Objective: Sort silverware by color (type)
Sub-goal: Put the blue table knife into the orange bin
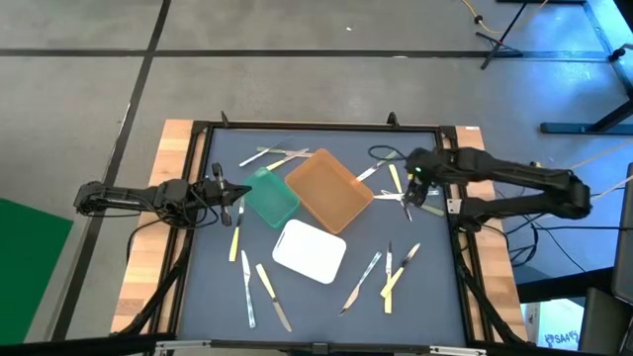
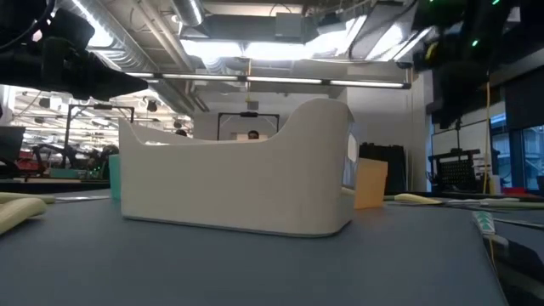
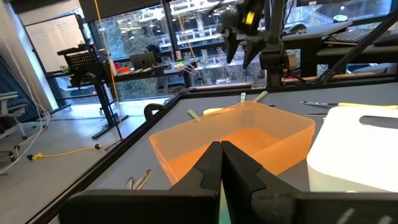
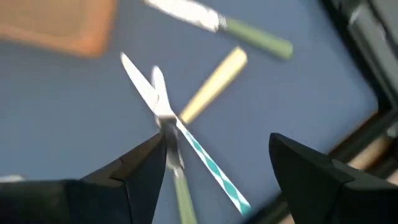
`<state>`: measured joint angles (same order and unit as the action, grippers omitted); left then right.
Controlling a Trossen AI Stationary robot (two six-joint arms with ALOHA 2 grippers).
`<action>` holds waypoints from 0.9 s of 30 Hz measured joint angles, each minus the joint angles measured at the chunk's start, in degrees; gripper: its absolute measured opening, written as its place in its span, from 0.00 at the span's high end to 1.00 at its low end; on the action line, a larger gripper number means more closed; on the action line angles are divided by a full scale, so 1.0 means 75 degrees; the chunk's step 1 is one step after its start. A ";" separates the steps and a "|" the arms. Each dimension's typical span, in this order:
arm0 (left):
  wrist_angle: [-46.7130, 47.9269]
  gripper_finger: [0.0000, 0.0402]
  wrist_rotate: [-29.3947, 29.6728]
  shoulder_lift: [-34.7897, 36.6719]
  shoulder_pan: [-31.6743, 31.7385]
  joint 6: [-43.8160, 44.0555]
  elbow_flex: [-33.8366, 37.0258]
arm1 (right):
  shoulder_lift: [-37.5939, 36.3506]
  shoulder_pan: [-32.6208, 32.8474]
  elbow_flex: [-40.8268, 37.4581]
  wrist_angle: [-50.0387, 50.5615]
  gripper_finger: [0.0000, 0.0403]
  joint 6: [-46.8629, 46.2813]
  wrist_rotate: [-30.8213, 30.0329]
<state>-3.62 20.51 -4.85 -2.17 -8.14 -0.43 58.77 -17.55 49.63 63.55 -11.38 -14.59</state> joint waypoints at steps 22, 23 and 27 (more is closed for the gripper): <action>0.0006 1.00 0.0003 -0.0002 0.0002 0.0000 -0.0002 | 0.2793 -0.2214 0.0003 0.0264 0.33 0.3741 0.1229; 0.0006 1.00 0.0003 0.0001 0.0002 0.0003 -0.0002 | 0.2855 -0.2214 0.0000 0.0231 0.33 0.3757 0.1229; 0.0006 1.00 0.0003 -0.0002 0.0000 0.0000 -0.0002 | 0.2997 -0.2217 -0.0212 -0.0113 0.33 0.3782 0.1222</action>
<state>-3.57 20.53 -4.86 -2.17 -8.14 -0.45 81.25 -34.17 48.03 62.70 16.98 -5.42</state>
